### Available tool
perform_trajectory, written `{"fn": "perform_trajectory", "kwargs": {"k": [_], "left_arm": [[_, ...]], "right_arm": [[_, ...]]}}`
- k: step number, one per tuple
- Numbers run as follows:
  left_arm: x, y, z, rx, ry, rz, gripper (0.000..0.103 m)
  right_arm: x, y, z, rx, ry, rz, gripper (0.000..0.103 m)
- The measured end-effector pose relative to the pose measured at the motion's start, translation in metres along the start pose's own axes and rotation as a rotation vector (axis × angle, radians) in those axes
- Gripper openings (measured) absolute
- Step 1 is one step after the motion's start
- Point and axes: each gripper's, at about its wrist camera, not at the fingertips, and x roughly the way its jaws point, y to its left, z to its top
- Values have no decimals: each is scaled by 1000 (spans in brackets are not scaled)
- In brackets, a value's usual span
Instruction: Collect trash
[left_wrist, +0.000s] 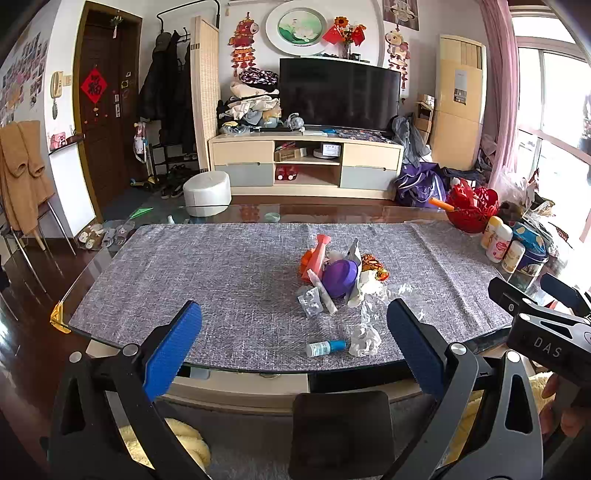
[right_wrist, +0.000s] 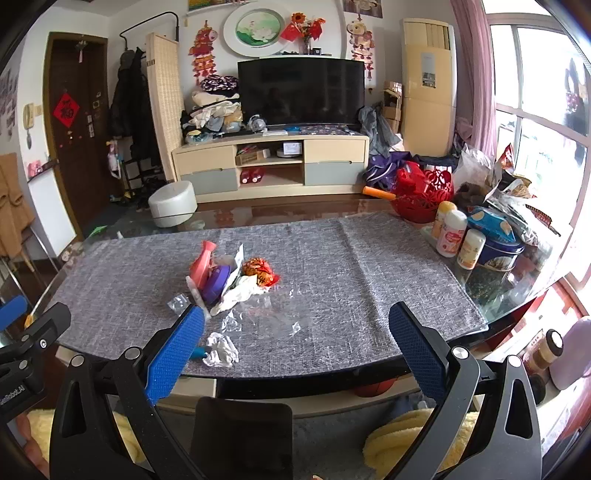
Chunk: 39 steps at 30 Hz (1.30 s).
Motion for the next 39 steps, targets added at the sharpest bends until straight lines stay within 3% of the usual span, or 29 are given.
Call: {"fn": "perform_trajectory", "kwargs": {"k": [9,20,26,31,36,37,39], "left_arm": [[16,15,-13,-2,41,26,95],[61,21,-42,22,141,-3,95],[90,19,-57,70,205,30,95],[112,31,-70,50,266,35,95],[126,33,-77,51,301,-9,95],[130,32,-78,55,310,-20,95],[135,30,-81,61,321,-30,95]], "right_arm": [[20,-7,-10,6,46,-12,100],[60,-6,-30,34,152,73,100],[87,3,-38,30,210,96,100],[108,20,-45,17,253,161,100],[136,40,-53,-11,308,211,100],[141,43,-54,-6,319,222,99],[152,46,-57,10,346,262,87]]}}
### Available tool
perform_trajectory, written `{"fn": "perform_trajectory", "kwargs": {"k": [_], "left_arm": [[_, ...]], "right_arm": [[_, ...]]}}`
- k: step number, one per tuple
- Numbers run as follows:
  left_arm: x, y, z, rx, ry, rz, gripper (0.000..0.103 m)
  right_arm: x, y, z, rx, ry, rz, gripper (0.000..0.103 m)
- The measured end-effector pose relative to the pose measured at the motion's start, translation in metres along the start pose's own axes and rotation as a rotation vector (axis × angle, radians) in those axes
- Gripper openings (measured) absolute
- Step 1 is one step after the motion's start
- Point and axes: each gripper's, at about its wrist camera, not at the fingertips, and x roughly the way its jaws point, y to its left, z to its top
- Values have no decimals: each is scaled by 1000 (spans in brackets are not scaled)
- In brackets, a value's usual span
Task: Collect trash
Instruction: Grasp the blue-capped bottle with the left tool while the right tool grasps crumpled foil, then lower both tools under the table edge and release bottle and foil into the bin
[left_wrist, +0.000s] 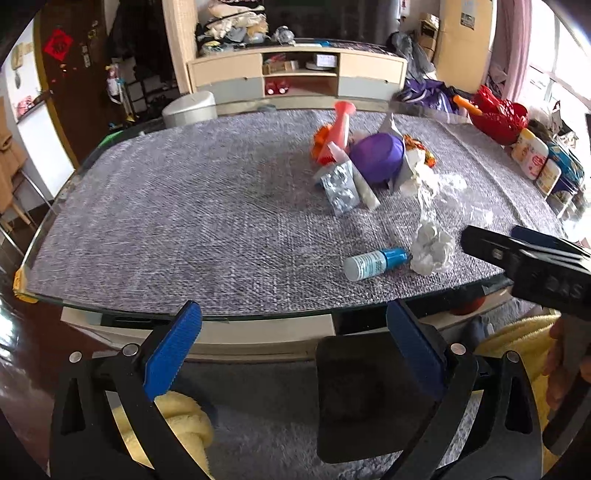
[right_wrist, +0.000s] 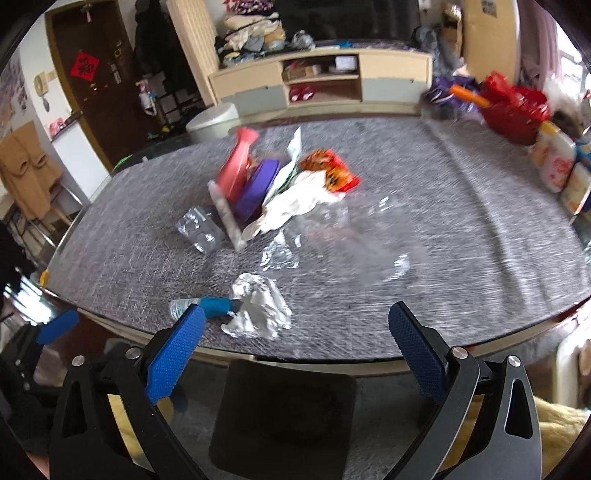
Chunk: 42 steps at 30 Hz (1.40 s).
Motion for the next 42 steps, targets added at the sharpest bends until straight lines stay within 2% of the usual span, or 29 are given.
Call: {"fn": "perform_trajectory", "kwargs": {"k": [1,2,6,10,11,14,18,24,30,33,35,39,40,42], "left_arm": [[4,-1,0,-2,7,-5,95],[6,0,0,-6,12,-11,94],[16,-1,4,-16,26,-46,93],[27,-7,8,-6,39,-75,93],[30,-9,9,-6,43,-86,93],[39,-17,13,-3,55,-115,93],[48,-30,18,9,61,-144,92],[69,-43,26,5,88,-168,75],[76,-51,30,10,78,-147,75],[76,-55,29,38,68,-93,61],[74,-54,27,40,65,-71,46],[65,-41,20,10,70,-80,21],[62,-37,16,4,73,-84,18],[56,-34,10,3,71,-86,18]], "right_arm": [[7,0,1,5,22,26,77],[12,1,0,6,34,33,72],[29,4,-1,-4,72,41,65],[37,4,-3,-23,96,62,41],[36,3,-4,-29,89,67,29],[28,-1,-4,-40,72,80,19],[17,-13,-4,-46,59,84,18],[10,-22,-2,-51,57,100,18],[14,-27,0,-33,61,95,18],[12,-24,0,-36,61,95,18],[11,-22,-1,-42,62,95,18],[7,-20,-8,-47,74,105,18],[7,-19,-10,-45,79,110,18],[5,-19,-15,-43,87,113,18]]}}
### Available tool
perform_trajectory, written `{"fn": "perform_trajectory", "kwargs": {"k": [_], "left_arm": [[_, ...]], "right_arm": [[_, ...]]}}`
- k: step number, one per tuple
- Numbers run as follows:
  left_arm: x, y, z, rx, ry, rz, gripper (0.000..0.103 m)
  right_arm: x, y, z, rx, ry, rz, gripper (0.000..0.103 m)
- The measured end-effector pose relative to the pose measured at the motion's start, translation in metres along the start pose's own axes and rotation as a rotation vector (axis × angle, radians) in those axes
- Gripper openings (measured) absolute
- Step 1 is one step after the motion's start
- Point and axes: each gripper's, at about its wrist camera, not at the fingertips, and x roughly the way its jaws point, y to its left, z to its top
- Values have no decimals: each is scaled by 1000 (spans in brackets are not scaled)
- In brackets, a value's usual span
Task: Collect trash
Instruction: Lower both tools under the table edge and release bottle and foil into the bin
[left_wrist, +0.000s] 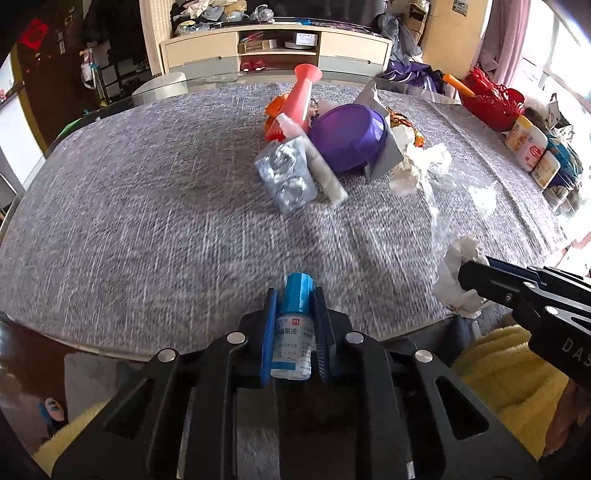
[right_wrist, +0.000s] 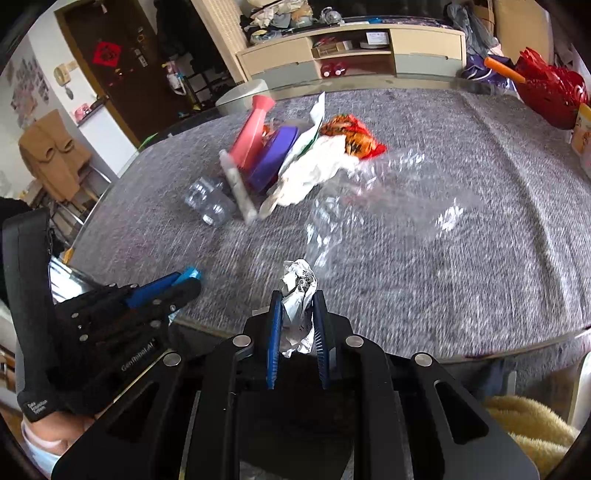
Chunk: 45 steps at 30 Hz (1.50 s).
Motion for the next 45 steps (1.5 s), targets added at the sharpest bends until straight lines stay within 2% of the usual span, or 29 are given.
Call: {"fn": "perform_trajectory", "kwargs": {"k": [7,13,17,26,32,43,45], "left_arm": [[-8,8,-12,-6,-25,-46,17],[-19,7,-17,4,-36,-61,17],[-33,3,-30,13,-34,-70,17],[-14,-19,-92,71,115,-117,17],[5,-26,-132,64,197,-161,17],[17,-23,-141,23,239,-206,18],[16,-22,-139,13,236,-208,24]], "right_arm": [[-7,5,-13,4,-8,-10,18],[-15,9,-19,-9,-21,-17,18],[-16,17,-34,-39,-7,-28,18],[24,6,-94,-34,134,-35,18],[42,-1,-114,-15,184,-46,18],[47,1,-117,12,217,-47,22],[45,-1,-115,23,212,-53,36]]}}
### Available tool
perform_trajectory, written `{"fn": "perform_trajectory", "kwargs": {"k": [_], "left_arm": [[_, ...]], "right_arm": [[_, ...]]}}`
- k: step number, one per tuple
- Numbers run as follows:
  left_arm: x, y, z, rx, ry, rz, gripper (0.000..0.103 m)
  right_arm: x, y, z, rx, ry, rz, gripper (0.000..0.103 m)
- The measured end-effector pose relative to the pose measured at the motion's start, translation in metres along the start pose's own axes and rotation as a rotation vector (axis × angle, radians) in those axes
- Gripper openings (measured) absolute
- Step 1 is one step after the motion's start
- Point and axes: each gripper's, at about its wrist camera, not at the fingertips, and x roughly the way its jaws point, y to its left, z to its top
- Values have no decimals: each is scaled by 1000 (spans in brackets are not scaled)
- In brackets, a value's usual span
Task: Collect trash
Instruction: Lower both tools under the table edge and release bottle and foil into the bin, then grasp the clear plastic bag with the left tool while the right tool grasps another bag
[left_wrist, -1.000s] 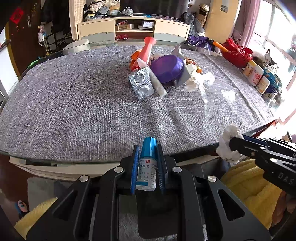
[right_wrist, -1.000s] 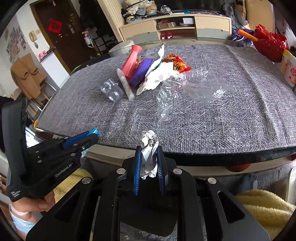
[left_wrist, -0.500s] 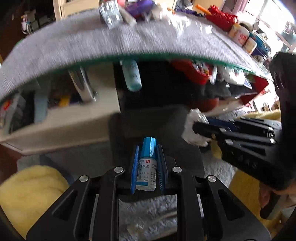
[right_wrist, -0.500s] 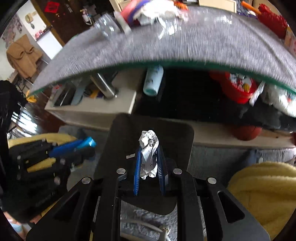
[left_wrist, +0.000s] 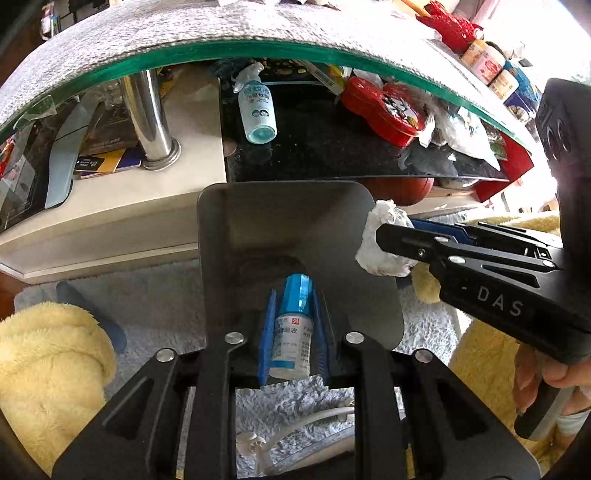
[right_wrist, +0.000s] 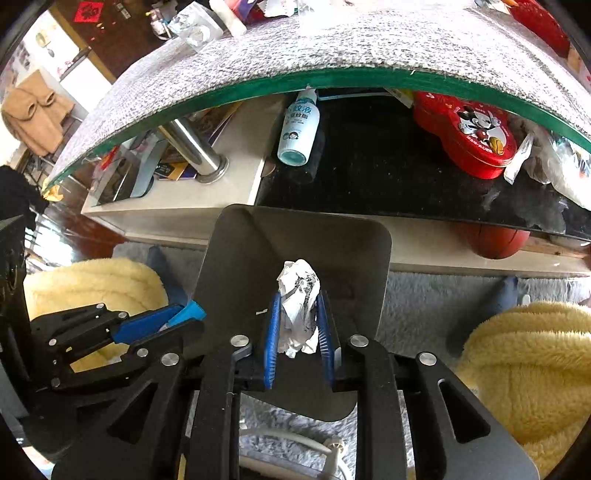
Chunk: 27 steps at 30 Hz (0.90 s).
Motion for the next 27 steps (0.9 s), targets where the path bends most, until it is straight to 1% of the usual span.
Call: {"fn": "perform_trajectory", "kwargs": {"k": [1,2,4,5,7,10,13,17,22,27], "left_arm": [[-1,2,1,-6,-4,0,33],[-3,3,2,-12,-12,2,38],[-7,6,3,-21,-22,4,42],[-8,8,4,-27,-26,3,47],[-13,11,6,-37,-38,11,53],[-22,14,10,-40,-61,39,66],[-35,15,17,-41,-94,67,79],[-57,18,29,-53,-153,95,89],[-83,22,51,-57,-211,110,92],[-95,25,76,-47,-245,126,92]], "right_arm": [[-2,-1,1,7,-7,-3,54],[-3,-3,2,11,-15,-4,59],[-7,-5,5,20,-23,-20,61],[-11,-8,7,30,-36,-31,65],[-18,-12,11,45,-63,-55,72],[-33,-19,17,59,-108,-87,81],[-52,-26,24,89,-159,-99,91],[-82,-35,36,123,-241,-90,96],[-107,-44,56,132,-316,-102,98],[-108,-50,81,123,-326,-129,98]]}}
